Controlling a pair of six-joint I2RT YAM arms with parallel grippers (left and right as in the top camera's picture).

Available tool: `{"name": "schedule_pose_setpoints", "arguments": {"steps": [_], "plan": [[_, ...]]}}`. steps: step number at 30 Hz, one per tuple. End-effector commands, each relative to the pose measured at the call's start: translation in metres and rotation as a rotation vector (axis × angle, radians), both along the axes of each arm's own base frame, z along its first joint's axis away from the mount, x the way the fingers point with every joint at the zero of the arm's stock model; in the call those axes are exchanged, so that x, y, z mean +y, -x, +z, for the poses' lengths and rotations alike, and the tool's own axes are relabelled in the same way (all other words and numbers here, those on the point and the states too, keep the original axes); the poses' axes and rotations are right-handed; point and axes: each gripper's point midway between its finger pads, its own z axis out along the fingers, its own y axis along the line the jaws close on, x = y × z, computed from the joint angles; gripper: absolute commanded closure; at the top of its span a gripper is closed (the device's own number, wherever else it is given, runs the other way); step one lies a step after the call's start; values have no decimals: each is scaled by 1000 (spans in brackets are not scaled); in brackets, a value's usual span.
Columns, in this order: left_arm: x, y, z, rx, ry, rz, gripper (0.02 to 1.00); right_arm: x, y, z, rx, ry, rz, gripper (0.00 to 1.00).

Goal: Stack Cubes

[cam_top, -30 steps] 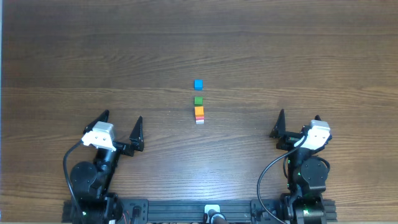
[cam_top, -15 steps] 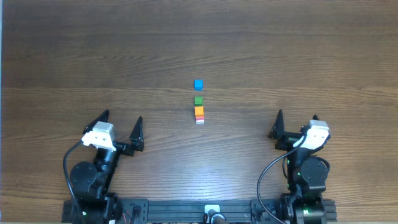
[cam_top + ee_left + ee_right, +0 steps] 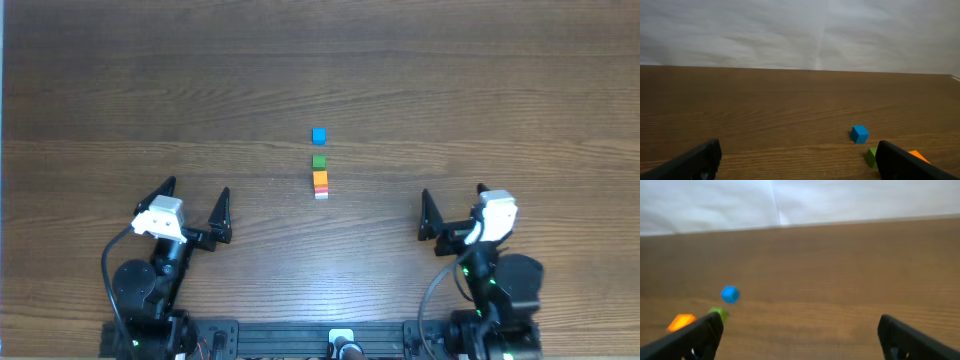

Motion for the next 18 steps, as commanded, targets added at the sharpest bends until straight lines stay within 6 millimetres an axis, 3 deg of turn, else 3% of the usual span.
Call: {"name": "schedule_pose_setpoints", "arguments": {"steps": [1,5,8,13,18], "plan": [[-1,0,-1,-9,-17,-9,18,2,21,89,-116,66,28,7],[-1,0,-1,-9,-17,-9,18,7,28,141,-61,61,61,9],[-1,0,-1,-9,-17,-9,18,8,21,163,36,62,66,9],[-1,0,-1,-9,-17,-9,18,27,-7,185,209,27,154,7],[-1,0,-1,-9,-17,-9,18,74,-50,189,358,26,283,7]]}}
